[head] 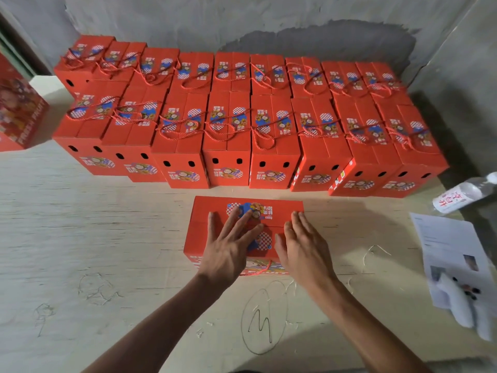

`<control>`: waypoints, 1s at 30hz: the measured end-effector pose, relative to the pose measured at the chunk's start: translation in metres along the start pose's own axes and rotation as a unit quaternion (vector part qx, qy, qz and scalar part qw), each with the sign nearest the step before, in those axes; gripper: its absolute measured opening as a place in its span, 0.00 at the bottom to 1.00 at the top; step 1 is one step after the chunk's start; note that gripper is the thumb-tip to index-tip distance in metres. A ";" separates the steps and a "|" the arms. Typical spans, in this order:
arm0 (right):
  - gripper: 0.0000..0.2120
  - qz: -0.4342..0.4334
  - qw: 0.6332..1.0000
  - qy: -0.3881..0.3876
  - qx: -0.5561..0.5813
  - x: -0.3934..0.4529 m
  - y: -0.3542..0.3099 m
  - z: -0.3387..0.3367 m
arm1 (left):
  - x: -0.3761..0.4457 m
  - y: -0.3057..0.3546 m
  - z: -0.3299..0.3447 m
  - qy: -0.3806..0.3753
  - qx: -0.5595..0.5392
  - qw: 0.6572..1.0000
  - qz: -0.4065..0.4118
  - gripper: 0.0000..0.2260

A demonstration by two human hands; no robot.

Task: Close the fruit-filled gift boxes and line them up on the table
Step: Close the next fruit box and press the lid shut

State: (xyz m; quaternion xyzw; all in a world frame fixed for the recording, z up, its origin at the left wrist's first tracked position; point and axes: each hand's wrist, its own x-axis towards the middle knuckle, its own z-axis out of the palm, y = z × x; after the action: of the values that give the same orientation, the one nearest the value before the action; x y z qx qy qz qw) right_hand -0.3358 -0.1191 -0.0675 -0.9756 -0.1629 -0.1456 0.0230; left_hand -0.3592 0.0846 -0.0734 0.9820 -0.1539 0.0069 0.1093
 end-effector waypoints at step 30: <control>0.25 0.275 0.682 -0.260 0.626 0.015 0.065 0.030 | -0.013 -0.055 -0.005 0.117 -0.457 0.789 -0.393 0.26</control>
State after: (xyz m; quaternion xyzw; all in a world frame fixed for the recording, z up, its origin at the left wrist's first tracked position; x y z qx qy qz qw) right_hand -0.2929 -0.1736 -0.0917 -0.7333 0.0600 0.2627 0.6243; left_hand -0.3547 0.1408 -0.0810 0.7847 0.2744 0.0067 0.5558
